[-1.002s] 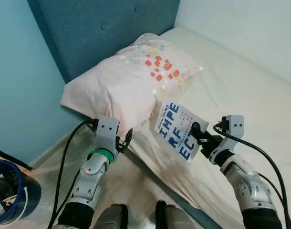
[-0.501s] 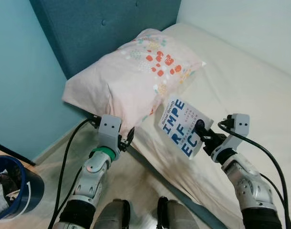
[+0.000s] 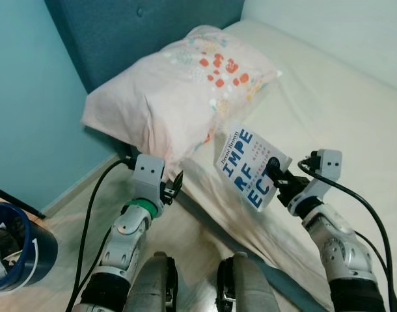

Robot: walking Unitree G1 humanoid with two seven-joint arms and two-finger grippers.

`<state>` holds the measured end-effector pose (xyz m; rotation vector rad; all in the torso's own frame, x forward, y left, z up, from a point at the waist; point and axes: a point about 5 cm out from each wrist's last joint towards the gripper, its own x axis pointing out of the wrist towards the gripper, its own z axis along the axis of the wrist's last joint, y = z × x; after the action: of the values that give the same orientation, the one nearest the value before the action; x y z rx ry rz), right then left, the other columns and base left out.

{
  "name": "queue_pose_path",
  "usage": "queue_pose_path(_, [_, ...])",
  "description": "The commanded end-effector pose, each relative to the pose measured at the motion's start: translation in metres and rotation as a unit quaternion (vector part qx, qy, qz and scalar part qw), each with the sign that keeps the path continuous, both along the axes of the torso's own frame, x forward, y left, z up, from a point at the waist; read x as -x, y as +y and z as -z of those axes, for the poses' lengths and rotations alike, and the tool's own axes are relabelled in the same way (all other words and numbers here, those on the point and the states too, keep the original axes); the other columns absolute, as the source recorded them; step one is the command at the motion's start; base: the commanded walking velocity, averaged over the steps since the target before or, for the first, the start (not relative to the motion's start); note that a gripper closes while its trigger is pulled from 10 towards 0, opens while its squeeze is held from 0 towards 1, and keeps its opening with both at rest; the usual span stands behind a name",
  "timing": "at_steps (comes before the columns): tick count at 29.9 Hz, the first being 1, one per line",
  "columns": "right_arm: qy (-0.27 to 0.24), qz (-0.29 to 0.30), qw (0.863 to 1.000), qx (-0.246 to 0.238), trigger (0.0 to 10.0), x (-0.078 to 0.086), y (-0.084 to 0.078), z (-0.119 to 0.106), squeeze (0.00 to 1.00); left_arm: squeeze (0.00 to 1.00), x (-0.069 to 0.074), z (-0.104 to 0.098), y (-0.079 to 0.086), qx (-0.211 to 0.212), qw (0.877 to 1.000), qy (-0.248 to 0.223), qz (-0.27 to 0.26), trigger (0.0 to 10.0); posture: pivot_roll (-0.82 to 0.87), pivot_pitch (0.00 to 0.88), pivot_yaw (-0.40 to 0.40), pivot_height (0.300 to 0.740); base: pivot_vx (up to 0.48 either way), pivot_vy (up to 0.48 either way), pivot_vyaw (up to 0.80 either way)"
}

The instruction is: Clean up the room

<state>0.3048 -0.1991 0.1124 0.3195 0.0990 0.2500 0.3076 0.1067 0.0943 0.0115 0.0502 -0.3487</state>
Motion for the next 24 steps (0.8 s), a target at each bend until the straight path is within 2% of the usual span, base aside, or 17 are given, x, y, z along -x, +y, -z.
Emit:
queue_pose_path(1, [-0.008,0.008,1.000,-0.007,10.0,-0.001,-0.004,-0.004,0.00,0.00,0.005,0.007,-0.001,-0.003,1.000,0.014,0.004,10.0,0.00,0.236,0.033,0.644,0.000,0.000,0.00])
queue_pose_path(6, [-0.011,0.015,1.000,-0.010,10.0,-0.002,-0.008,-0.008,0.00,0.00,0.006,0.007,-0.001,-0.004,1.000,0.015,0.008,10.0,0.00,0.236,0.034,0.625,0.000,0.000,0.00])
queue_pose_path(21, [-0.020,0.017,1.000,-0.006,10.0,-0.005,-0.013,-0.014,0.00,0.00,0.008,0.009,-0.003,-0.008,1.000,0.018,0.019,10.0,0.00,0.230,0.034,0.625,0.000,0.000,0.00])
queue_pose_path(24, [-0.027,0.017,0.999,-0.014,10.0,-0.009,-0.016,-0.021,0.00,0.00,0.010,0.010,-0.003,-0.008,1.000,0.020,0.021,10.0,0.00,0.228,0.029,0.625,0.000,0.000,0.00])
